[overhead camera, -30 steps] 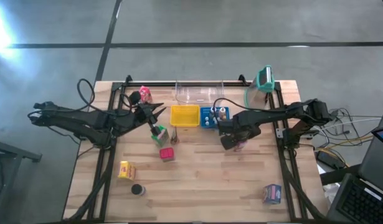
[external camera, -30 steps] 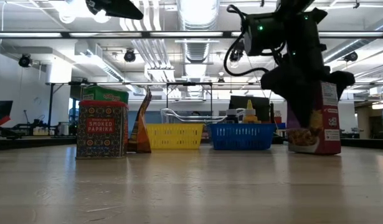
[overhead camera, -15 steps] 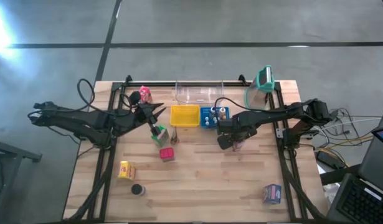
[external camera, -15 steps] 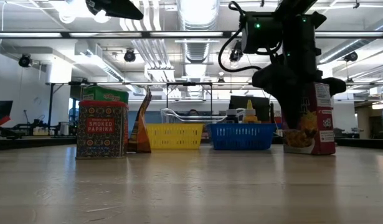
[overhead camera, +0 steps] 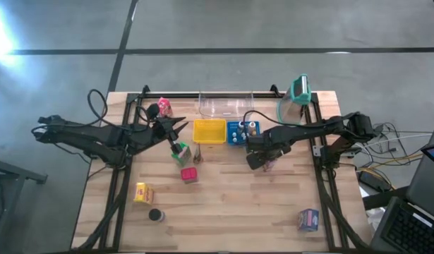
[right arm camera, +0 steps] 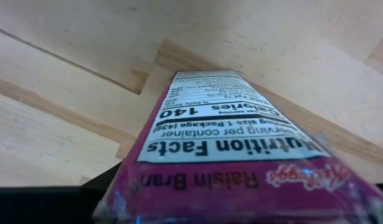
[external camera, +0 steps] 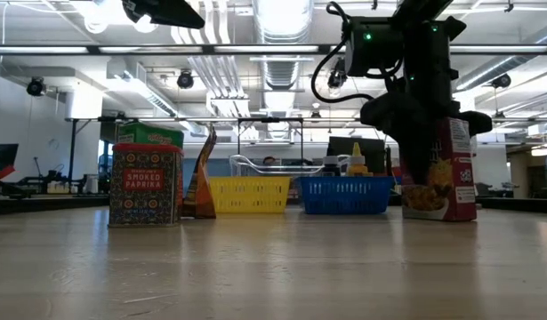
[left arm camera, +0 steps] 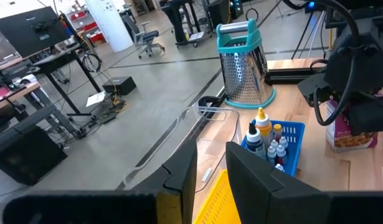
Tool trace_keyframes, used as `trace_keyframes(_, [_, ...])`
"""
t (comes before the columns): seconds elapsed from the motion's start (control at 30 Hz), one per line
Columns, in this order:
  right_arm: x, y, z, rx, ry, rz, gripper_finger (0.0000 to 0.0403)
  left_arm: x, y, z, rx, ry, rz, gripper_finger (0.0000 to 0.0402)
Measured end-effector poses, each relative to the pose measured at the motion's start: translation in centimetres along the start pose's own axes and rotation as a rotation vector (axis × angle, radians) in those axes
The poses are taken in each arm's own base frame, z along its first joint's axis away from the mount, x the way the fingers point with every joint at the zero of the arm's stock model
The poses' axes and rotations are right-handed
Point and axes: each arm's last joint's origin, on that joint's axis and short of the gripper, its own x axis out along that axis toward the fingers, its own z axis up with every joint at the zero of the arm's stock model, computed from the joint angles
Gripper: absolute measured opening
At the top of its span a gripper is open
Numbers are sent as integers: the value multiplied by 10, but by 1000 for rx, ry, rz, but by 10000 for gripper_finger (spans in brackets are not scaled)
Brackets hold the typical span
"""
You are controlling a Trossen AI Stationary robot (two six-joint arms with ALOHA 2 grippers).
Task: Pick & Place Kitchen Items
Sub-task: Put the violet cereal box into the transparent bin
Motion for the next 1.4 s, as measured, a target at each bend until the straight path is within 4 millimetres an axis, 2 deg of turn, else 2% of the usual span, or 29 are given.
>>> trace_keyframes(0.5, [0,0,0,-37,1,1,166,0,0,0,-5,0,0,92])
trace_keyframes(0.77, [-10,3,0,-113,-1,35,157,0,0,0,-5,0,-1,92])
trace_keyframes(0.97, [-32,17,7,-232,-40,121,151,0,0,0,-22,0,-1,92])
trace_keyframes(1.4, [-114,48,27,-501,-257,339,164,0,0,0,-45,0,-1,92])
